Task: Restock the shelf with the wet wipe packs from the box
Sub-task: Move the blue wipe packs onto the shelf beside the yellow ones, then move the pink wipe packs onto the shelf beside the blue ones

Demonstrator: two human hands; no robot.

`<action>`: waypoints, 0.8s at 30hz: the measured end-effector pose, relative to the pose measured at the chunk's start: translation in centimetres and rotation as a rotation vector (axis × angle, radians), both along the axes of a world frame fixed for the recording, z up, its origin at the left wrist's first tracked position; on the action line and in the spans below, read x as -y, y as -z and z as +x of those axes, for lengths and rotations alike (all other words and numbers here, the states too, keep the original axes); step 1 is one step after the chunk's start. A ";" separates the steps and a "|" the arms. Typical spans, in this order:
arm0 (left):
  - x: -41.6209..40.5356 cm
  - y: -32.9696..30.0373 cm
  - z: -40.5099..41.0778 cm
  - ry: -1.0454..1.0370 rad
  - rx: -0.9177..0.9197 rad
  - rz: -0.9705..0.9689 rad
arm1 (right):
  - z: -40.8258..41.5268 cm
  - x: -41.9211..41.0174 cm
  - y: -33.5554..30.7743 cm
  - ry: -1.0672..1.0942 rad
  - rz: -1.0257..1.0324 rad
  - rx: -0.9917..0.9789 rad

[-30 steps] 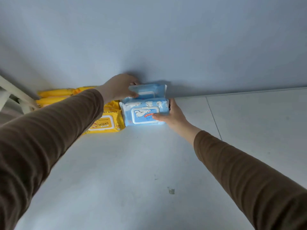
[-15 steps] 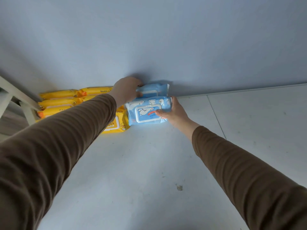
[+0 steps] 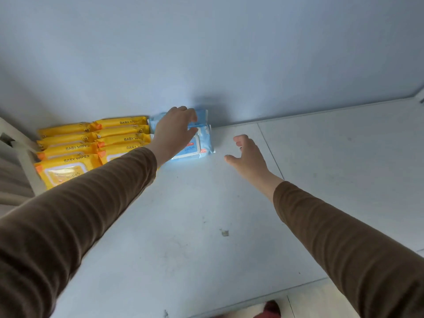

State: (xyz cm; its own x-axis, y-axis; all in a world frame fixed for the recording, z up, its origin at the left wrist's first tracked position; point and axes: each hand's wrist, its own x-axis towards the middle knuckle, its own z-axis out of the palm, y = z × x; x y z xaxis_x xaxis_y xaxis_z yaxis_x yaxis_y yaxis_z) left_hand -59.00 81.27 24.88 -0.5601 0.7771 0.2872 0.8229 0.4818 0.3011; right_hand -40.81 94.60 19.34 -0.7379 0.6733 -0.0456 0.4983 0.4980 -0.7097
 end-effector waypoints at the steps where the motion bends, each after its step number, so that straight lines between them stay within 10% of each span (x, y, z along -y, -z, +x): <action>1: -0.5 0.0 1.5 0.012 0.027 0.004 | 1.5 -0.4 -0.2 0.006 0.001 0.000; 24: -19.4 5.3 55.3 0.477 0.374 -0.147 | 57.9 -15.4 1.1 0.172 0.134 0.176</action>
